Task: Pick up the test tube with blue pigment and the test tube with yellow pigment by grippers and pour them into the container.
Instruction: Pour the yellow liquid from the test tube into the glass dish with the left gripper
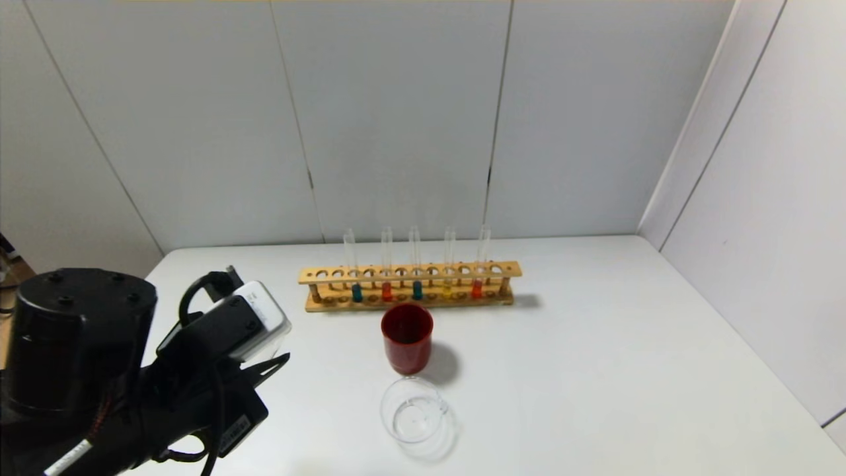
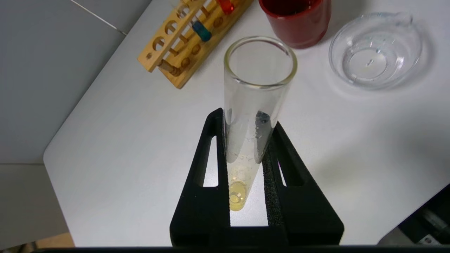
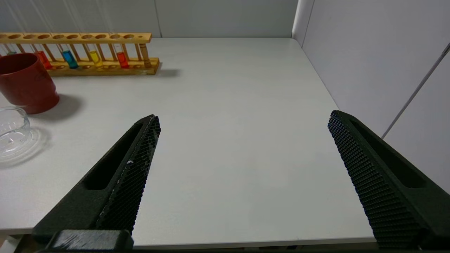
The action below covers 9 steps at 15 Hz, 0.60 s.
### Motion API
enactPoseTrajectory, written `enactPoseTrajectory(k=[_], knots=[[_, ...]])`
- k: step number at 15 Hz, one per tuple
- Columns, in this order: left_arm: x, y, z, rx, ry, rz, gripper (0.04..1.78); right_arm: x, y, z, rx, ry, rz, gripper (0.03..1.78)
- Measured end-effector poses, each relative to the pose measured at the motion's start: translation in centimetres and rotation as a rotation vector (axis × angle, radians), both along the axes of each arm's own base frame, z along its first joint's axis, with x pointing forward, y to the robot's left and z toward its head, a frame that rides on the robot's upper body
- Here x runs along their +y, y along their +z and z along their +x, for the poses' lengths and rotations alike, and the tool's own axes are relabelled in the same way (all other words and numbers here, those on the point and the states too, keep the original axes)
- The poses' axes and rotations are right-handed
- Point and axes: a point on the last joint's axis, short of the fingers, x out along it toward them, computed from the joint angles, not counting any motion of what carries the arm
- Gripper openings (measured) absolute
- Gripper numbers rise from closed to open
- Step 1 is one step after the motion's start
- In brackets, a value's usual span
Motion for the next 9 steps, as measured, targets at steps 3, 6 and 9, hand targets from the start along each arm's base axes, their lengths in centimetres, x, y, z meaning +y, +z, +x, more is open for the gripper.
enactPoseTrajectory(k=[3,6,9], knots=[[-1.8,-0.8,1.3,0.013,0.02,0.075,0.32,0.0,0.0,0.0,0.0,0.0,0.0,1.74],[-3.7,-1.2,3.1,-0.042,0.0,0.184,0.32,0.0,0.0,0.0,0.0,0.0,0.0,1.74],[-5.8,-2.2,4.5,-0.13,-0.032,0.298,0.32,0.0,0.0,0.0,0.0,0.0,0.001,1.74]])
